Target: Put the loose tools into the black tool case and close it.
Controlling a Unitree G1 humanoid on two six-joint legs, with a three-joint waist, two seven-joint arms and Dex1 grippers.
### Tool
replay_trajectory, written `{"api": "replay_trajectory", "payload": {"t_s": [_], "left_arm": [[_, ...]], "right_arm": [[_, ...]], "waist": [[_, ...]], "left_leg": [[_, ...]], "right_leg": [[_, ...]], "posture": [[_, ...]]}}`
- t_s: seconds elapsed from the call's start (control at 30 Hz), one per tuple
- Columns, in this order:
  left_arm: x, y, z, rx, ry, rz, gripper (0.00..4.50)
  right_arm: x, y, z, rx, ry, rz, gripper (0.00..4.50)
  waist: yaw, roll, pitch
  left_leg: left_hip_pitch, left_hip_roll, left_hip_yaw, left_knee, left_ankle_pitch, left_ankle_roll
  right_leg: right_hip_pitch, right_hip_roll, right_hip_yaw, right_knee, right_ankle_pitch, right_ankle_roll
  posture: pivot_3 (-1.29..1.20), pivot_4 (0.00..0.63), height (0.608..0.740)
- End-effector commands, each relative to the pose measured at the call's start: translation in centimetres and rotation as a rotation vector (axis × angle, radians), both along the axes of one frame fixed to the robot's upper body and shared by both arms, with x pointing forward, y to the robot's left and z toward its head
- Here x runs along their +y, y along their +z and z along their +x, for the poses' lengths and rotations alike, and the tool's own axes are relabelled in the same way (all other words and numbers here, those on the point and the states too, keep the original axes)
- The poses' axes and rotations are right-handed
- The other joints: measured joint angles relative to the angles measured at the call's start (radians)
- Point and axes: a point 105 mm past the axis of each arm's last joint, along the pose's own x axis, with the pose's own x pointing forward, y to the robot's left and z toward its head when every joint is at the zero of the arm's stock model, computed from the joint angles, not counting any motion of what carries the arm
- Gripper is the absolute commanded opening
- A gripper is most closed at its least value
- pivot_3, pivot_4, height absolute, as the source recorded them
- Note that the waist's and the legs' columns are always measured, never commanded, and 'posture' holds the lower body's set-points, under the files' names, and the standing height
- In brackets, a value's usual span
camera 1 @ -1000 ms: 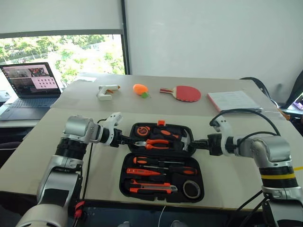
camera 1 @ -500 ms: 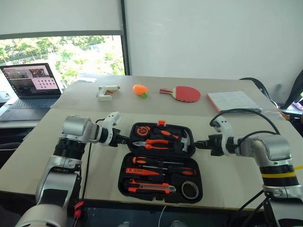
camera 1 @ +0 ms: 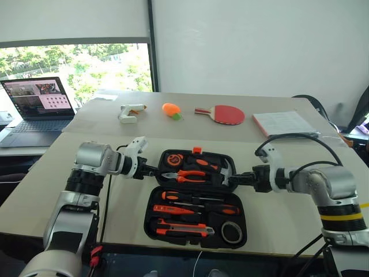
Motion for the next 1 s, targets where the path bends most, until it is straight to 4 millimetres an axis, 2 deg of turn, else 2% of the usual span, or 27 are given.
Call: {"api": "replay_trajectory", "payload": {"t_s": [0.03, 0.27, 0.37, 0.63, 0.73, 0.9, 1.0], "left_arm": [[-0.7, 0.5, -0.3, -0.015, -0.033, -0.035, 0.0], [-0.6, 0.6, -0.3, -0.023, -0.031, -0.03, 0.0], [-0.6, 0.6, -0.2, -0.025, -0.033, -0.031, 0.0], [-0.7, 0.9, 0.0, -0.035, -0.035, -0.029, 0.0], [-0.8, 1.0, 0.0, -0.036, -0.036, -0.03, 0.0], [-0.8, 0.9, -0.1, -0.033, -0.036, -0.033, 0.0], [-0.8, 0.9, -0.2, -0.03, -0.038, -0.039, 0.0]], "right_arm": [[-1.4, 0.5, -0.4, -0.004, -0.033, -0.023, 2.44], [-2.1, 3.5, -0.9, -0.018, -0.072, 0.073, 2.44], [-2.3, 2.4, -0.7, 0.007, -0.1, 0.067, 2.44], [-0.6, 0.0, 0.1, 0.048, -0.091, 0.079, 2.44], [-0.2, -0.4, 0.4, 0.055, -0.087, 0.081, 1.77], [0.2, -0.6, 0.1, 0.067, -0.057, 0.085, 0.04], [0.3, -0.5, 0.0, 0.065, -0.051, 0.088, 0.01]], "waist": [[0.002, 0.0, 0.0], [0.003, 0.0, 0.0], [0.002, 0.0, 0.0], [0.002, 0.0, 0.0], [0.002, 0.0, 0.0], [0.001, 0.0, 0.0], [0.0, 0.0, 0.0]], "left_leg": [[0.0, 0.0, 0.0, 0.0, 0.0, 0.0], [-0.003, 0.0, 0.0, -0.001, 0.0, 0.0], [-0.003, 0.0, -0.001, -0.001, 0.0, 0.0], [-0.003, 0.0, 0.0, -0.001, 0.0, 0.0], [-0.003, -0.001, 0.0, -0.001, 0.0, 0.0], [-0.002, 0.0, 0.0, -0.001, 0.0, 0.0], [-0.002, 0.0, 0.0, -0.001, 0.0, 0.0]], "right_leg": [[0.0, 0.0, 0.0, 0.0, 0.0, 0.0], [-0.002, 0.0, 0.0, -0.001, 0.0, 0.0], [-0.002, 0.0, 0.0, -0.001, 0.0, 0.0], [-0.002, 0.0, 0.0, -0.001, 0.0, 0.0], [-0.002, 0.0, 0.0, -0.001, 0.0, 0.0], [-0.002, 0.0, 0.0, -0.001, 0.0, 0.0], [-0.001, 0.0, 0.0, -0.001, 0.0, 0.0]], "posture": [[0.0, 0.15, 0.74], [0.0, 0.15, 0.74], [0.0, 0.15, 0.74], [0.0, 0.15, 0.74], [0.0, 0.15, 0.74], [0.0, 0.15, 0.74], [0.0, 0.15, 0.74]]}}
